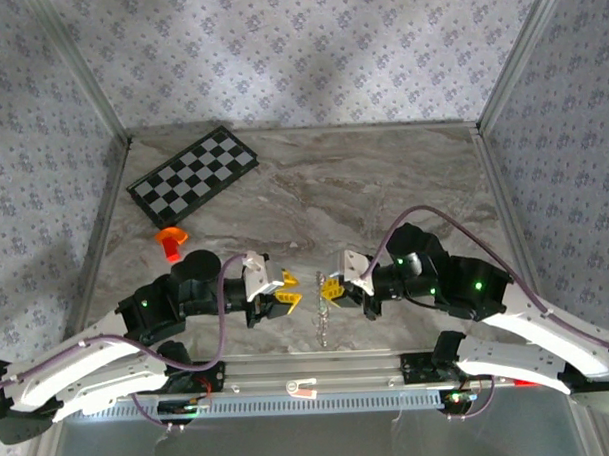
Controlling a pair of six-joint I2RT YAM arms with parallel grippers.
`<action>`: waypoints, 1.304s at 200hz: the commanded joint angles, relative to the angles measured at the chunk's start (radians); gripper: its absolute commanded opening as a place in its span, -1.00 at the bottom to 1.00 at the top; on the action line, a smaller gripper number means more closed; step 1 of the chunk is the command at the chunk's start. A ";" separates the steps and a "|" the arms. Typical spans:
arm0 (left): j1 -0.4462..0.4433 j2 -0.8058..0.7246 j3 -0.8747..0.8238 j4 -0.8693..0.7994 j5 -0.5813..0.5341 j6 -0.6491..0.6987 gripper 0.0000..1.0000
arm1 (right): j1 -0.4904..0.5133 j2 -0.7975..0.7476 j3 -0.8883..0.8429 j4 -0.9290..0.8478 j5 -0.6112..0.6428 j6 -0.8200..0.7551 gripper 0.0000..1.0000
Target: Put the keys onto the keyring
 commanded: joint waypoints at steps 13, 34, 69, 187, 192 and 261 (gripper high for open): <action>0.002 0.005 0.054 -0.021 -0.045 -0.019 -0.36 | -0.027 0.062 0.116 -0.116 0.002 -0.062 -1.00; 0.002 0.013 0.073 -0.050 -0.065 -0.036 -0.36 | -0.035 0.100 0.149 -0.164 -0.010 -0.076 -1.00; 0.002 -0.009 0.062 -0.077 -0.090 -0.053 -0.34 | -0.049 0.131 0.186 -0.192 -0.020 -0.088 -1.00; 0.002 -0.004 0.042 -0.047 -0.027 -0.050 -0.31 | -0.073 0.168 0.181 -0.202 -0.102 -0.102 -1.00; 0.002 0.001 0.043 -0.043 -0.015 -0.049 -0.30 | -0.073 0.167 0.181 -0.200 -0.102 -0.104 -1.00; 0.002 0.057 0.051 0.056 0.082 -0.062 -0.30 | -0.064 0.158 0.170 -0.172 -0.122 -0.135 -1.00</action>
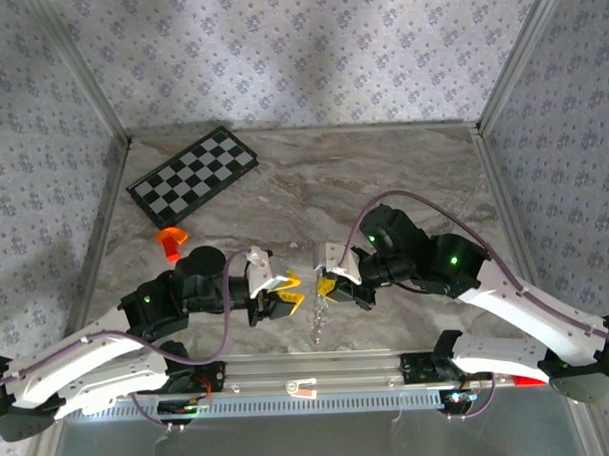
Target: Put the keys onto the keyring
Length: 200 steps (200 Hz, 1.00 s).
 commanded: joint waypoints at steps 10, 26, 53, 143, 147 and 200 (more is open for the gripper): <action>0.002 0.021 0.017 0.075 0.061 -0.014 -0.31 | 0.007 -0.021 0.021 0.023 -0.032 -0.027 -1.00; 0.002 0.036 0.020 0.078 0.058 -0.011 -0.31 | 0.008 -0.019 0.022 0.025 -0.032 -0.029 -1.00; 0.002 0.054 0.028 0.079 0.055 -0.006 -0.34 | 0.011 -0.019 0.023 0.026 -0.029 -0.029 -1.00; 0.002 0.093 0.049 0.094 0.052 0.008 -0.59 | 0.018 -0.032 0.018 0.040 -0.030 -0.028 -1.00; 0.002 0.095 0.050 0.095 0.052 0.008 -0.62 | 0.018 -0.032 0.018 0.040 -0.027 -0.028 -1.00; 0.002 0.096 0.056 0.097 0.059 0.006 -0.76 | 0.020 -0.039 -0.018 0.035 -0.017 -0.026 -1.00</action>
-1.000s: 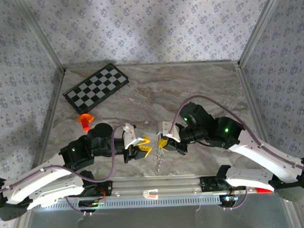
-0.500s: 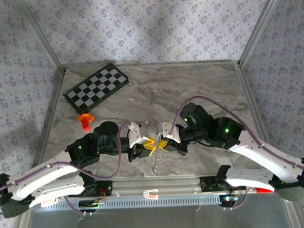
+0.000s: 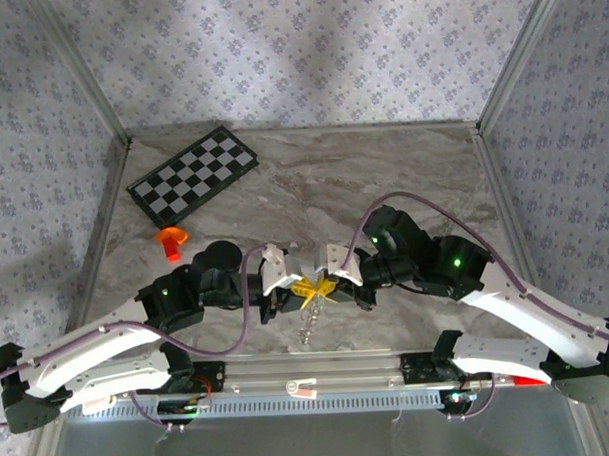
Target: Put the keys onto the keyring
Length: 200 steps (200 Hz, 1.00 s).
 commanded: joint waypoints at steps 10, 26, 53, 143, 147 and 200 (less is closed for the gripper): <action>0.002 -0.003 0.047 0.035 0.008 0.005 -0.75 | 0.011 -0.023 -0.011 0.009 -0.012 -0.017 -1.00; 0.002 -0.004 0.047 0.038 0.012 0.006 -0.73 | 0.018 -0.023 -0.014 0.005 -0.001 -0.020 -1.00; 0.002 0.003 0.049 0.044 0.026 0.007 -0.71 | 0.028 -0.024 -0.016 0.005 0.016 -0.025 -1.00; 0.002 0.004 0.043 0.054 0.041 0.009 -1.00 | 0.059 -0.020 -0.015 0.008 0.046 -0.032 -1.00; 0.002 0.002 0.043 0.054 0.041 0.009 -1.00 | 0.062 -0.020 -0.014 0.008 0.048 -0.032 -1.00; 0.002 -0.034 0.032 0.051 0.006 0.016 -1.00 | 0.078 -0.060 -0.040 0.073 0.075 -0.007 -0.83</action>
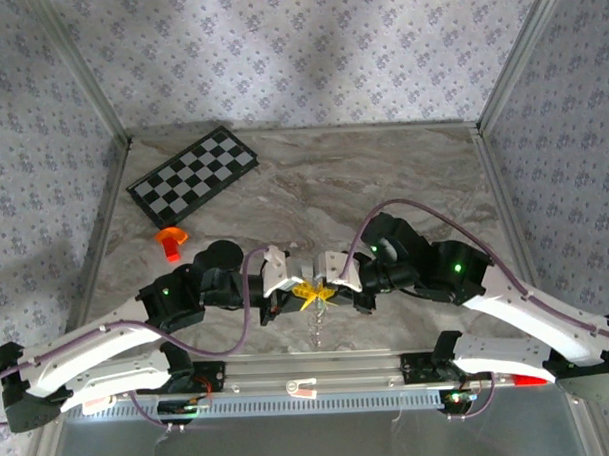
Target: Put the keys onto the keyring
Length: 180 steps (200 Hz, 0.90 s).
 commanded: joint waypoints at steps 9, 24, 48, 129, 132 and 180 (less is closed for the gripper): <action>0.002 -0.047 0.021 0.060 -0.029 0.013 -1.00 | 0.016 -0.059 -0.037 0.085 -0.023 0.022 -0.72; 0.002 -0.064 0.015 0.070 -0.020 0.022 -1.00 | 0.010 -0.090 -0.065 0.121 -0.036 0.045 -0.60; 0.002 -0.092 0.010 0.085 0.009 0.032 -1.00 | -0.003 -0.133 -0.103 0.197 -0.035 0.091 -0.51; 0.002 -0.132 0.013 0.092 0.073 0.052 -1.00 | -0.030 -0.159 -0.137 0.336 -0.109 0.202 -0.20; 0.001 -0.133 0.011 0.093 0.076 0.052 -1.00 | -0.029 -0.159 -0.137 0.341 -0.110 0.205 -0.19; 0.001 -0.142 0.007 0.104 0.086 0.051 -1.00 | -0.032 -0.117 -0.138 0.365 -0.144 0.213 -0.21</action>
